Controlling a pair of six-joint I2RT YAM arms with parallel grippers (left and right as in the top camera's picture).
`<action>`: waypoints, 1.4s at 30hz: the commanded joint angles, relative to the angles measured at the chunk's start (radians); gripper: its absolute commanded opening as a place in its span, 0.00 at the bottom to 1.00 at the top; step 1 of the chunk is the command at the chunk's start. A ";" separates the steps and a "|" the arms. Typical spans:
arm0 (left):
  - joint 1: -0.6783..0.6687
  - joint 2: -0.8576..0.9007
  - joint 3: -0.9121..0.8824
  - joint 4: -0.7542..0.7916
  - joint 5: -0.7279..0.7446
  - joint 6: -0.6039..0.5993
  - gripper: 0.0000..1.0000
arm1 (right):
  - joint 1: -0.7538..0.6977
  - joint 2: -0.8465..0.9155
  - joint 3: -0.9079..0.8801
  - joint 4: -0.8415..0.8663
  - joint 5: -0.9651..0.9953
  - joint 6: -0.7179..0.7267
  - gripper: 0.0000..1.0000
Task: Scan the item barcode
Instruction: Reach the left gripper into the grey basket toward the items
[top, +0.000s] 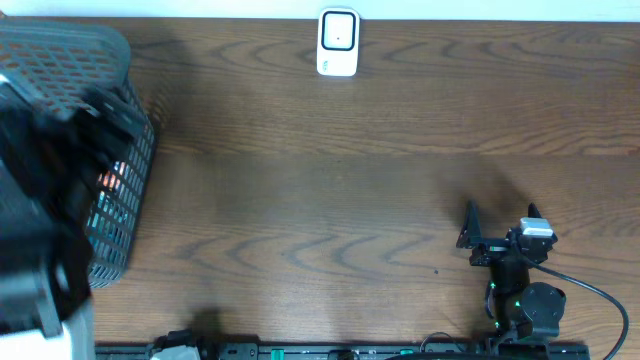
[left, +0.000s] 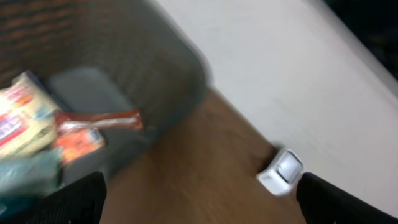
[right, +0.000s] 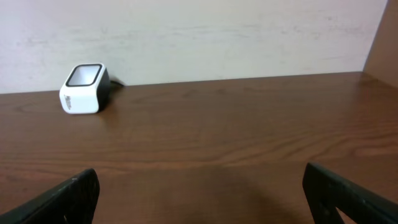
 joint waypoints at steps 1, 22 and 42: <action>0.072 0.136 0.157 -0.097 -0.048 -0.090 0.98 | 0.002 -0.003 -0.003 -0.002 0.012 -0.012 0.99; 0.453 0.369 0.179 -0.429 -0.012 -0.669 0.98 | 0.002 -0.003 -0.003 -0.002 0.012 -0.012 0.99; 0.560 0.602 0.162 -0.623 0.024 -0.706 0.98 | 0.002 -0.003 -0.003 -0.002 0.012 -0.012 0.99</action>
